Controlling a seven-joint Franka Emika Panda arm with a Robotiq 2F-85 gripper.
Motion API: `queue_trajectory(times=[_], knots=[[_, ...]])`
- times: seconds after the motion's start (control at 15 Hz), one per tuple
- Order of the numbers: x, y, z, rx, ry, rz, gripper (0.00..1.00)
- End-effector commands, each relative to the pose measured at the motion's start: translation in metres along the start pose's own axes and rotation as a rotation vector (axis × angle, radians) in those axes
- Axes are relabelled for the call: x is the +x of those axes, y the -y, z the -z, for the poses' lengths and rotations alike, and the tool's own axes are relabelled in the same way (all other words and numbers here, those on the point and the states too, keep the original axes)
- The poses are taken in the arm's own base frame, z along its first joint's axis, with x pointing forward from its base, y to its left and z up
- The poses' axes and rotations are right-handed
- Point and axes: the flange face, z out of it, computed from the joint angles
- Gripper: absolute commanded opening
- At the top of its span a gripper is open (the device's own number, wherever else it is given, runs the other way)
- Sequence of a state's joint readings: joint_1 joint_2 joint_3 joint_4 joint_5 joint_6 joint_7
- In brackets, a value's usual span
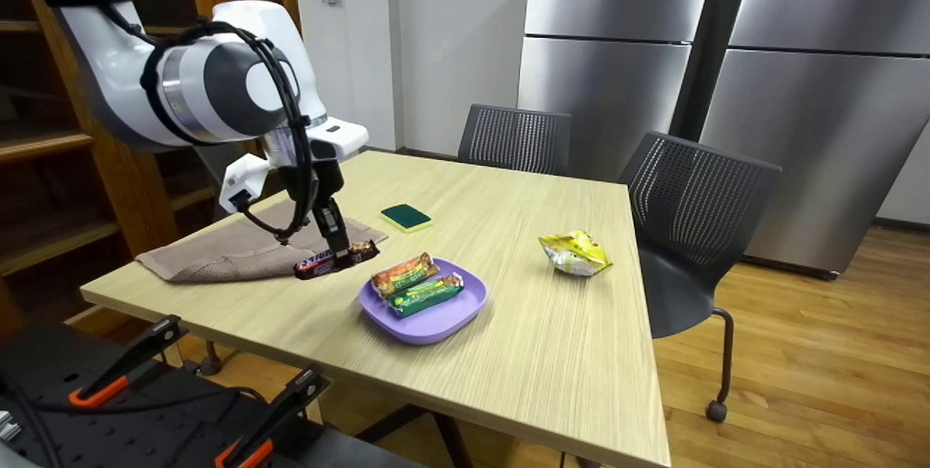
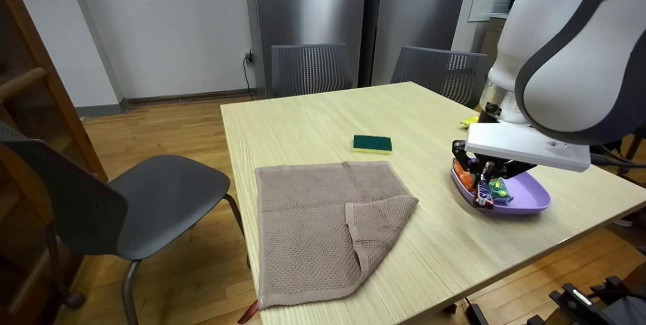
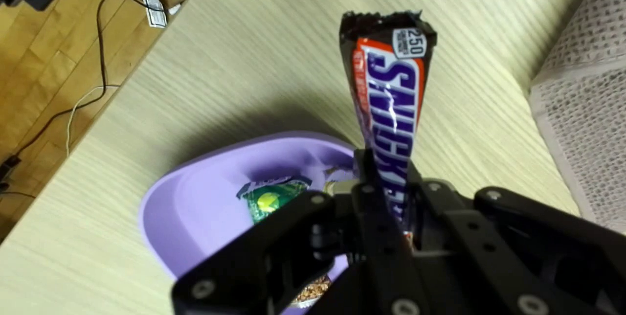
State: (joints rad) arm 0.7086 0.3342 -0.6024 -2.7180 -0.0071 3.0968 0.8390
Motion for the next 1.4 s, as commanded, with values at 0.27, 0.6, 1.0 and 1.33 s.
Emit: queue_trajectory(times=[0.27, 0.6, 1.0, 1.33], knots=[[0.044, -0.041, -0.001, -0.008, -0.021, 0.054, 0.03], [0.073, -0.060, -0.011, -0.027, -0.023, 0.032, 0.03], [0.104, -0.076, -0.038, -0.064, -0.008, -0.005, 0.03], [0.117, -0.078, -0.071, -0.109, 0.014, -0.014, 0.03]])
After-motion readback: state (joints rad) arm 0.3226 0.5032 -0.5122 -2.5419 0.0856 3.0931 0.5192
